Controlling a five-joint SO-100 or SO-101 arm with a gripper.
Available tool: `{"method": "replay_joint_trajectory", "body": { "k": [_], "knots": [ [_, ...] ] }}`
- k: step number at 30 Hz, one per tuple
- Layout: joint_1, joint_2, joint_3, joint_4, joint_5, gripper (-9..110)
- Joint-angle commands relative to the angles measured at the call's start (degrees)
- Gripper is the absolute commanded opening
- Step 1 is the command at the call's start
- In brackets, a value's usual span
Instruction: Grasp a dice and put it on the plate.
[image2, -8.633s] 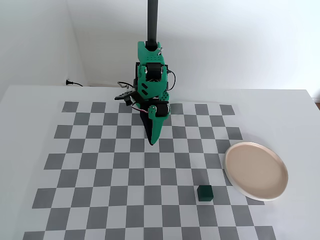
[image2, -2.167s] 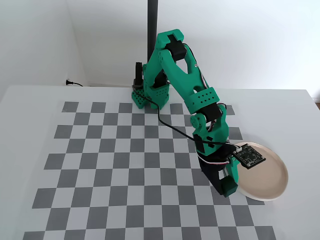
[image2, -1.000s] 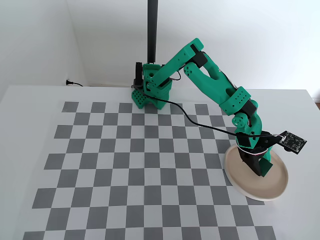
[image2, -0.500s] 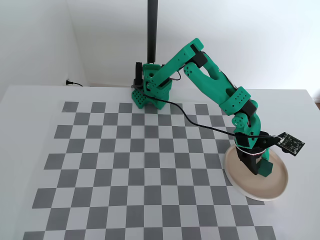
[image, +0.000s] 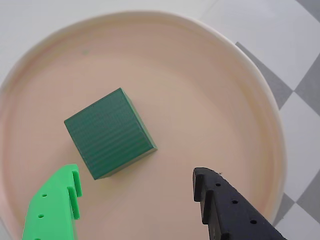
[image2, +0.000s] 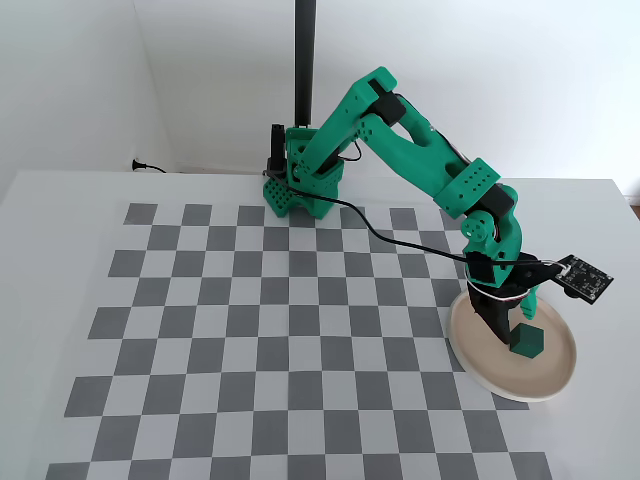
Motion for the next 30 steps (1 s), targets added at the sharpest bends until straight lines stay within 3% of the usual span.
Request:
{"method": "replay_joint_trajectory", "body": {
  "k": [1, 8, 13, 30],
  "knots": [
    [0.7, 12.57, -5.19, 3.43, 0.35, 18],
    [2.99, 21.09, -0.62, 7.03, 1.32, 18],
    [5.45, 32.7, 15.29, -2.2, 0.53, 18],
    [17.14, 58.8, 46.05, -14.15, 6.59, 18]
  ]
}}
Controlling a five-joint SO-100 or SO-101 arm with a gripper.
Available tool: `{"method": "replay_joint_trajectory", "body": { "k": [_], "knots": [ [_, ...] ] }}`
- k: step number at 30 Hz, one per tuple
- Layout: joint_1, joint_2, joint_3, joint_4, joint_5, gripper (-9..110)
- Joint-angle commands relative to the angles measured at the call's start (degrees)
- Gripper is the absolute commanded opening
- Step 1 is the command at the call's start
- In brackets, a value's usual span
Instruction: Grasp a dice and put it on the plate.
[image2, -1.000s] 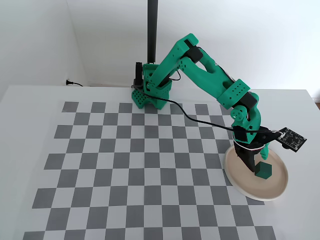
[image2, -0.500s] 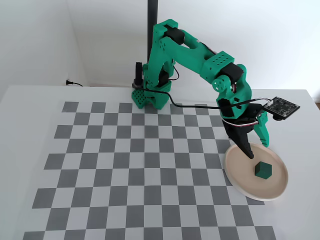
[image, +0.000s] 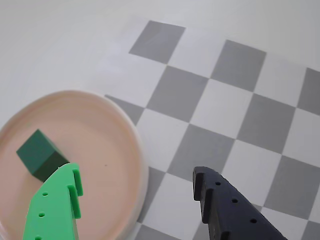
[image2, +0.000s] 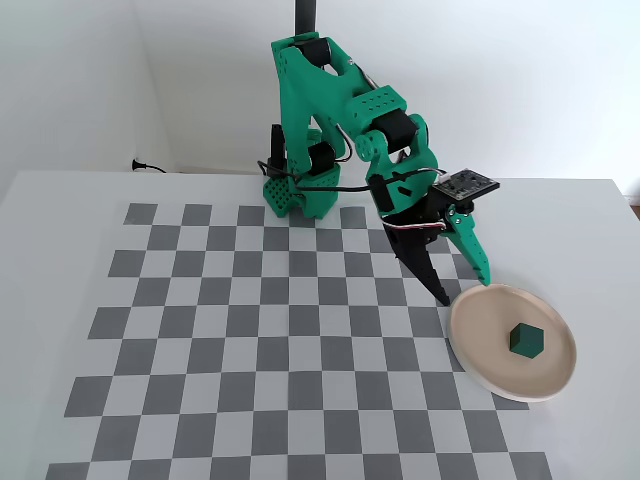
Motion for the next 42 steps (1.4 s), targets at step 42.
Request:
{"method": "replay_joint_trajectory", "body": {
  "k": [42],
  "knots": [
    [19.42, 47.9, 44.12, -8.53, 35.77, -4]
  ]
}}
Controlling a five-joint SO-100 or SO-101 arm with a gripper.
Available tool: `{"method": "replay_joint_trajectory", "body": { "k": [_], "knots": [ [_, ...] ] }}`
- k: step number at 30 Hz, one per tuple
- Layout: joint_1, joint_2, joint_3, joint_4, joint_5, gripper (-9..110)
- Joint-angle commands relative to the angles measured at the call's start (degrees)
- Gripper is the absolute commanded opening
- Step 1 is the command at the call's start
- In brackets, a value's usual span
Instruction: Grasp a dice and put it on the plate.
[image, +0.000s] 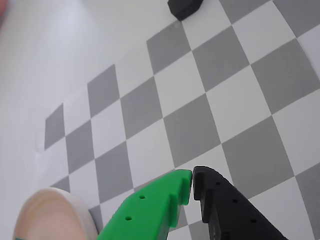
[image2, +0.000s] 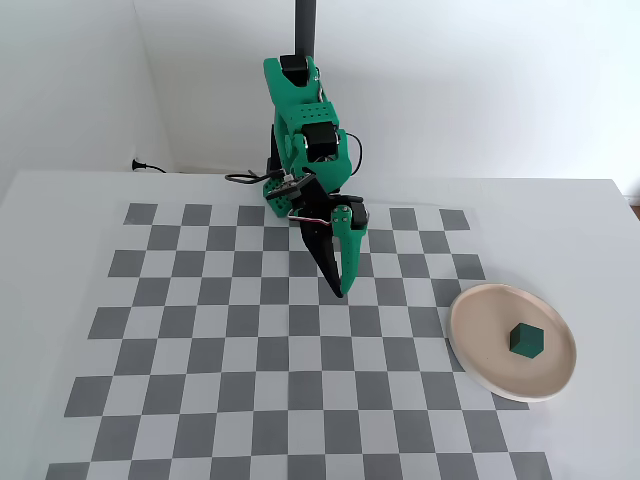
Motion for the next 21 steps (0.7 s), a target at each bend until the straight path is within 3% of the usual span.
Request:
{"method": "replay_joint_trajectory", "body": {
  "k": [1, 10, 15, 21],
  "knots": [
    [0.35, 2.46, 0.0, -1.49, 3.87, -4],
    [0.97, 9.14, 4.31, 2.11, 12.22, -4],
    [1.58, 22.68, 8.09, 11.25, 16.79, -4],
    [2.64, 22.85, 8.09, 13.62, 23.2, -4]
  ]
}}
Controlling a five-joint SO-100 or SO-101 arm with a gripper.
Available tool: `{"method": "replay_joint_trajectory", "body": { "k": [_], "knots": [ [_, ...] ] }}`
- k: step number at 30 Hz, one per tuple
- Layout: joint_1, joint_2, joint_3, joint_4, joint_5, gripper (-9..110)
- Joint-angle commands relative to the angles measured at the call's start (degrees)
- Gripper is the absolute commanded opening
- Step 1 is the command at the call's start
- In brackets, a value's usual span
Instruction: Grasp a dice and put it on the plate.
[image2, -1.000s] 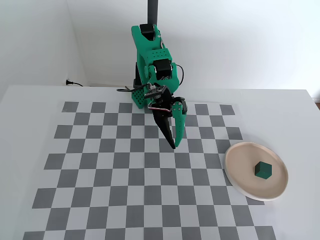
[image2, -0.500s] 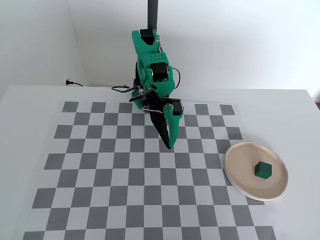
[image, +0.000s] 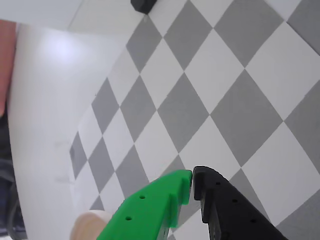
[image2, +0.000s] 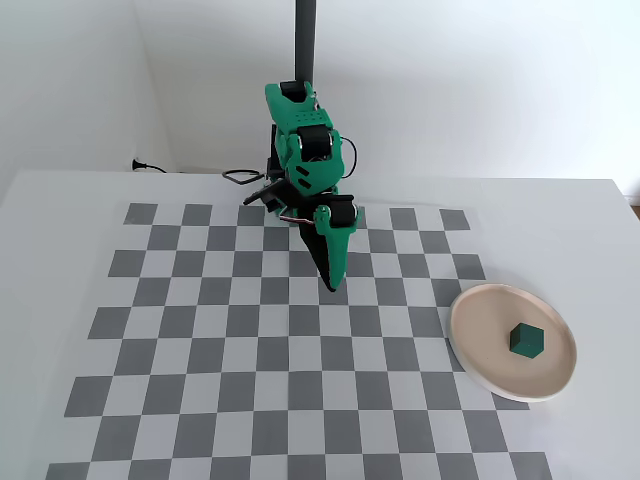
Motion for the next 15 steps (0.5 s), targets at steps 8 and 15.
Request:
{"method": "replay_joint_trajectory", "body": {
  "k": [8, 15],
  "knots": [
    [-0.53, 1.32, -0.88, 5.1, 13.89, -4],
    [1.32, 1.32, -0.88, 6.59, 14.06, -5]
  ]
}}
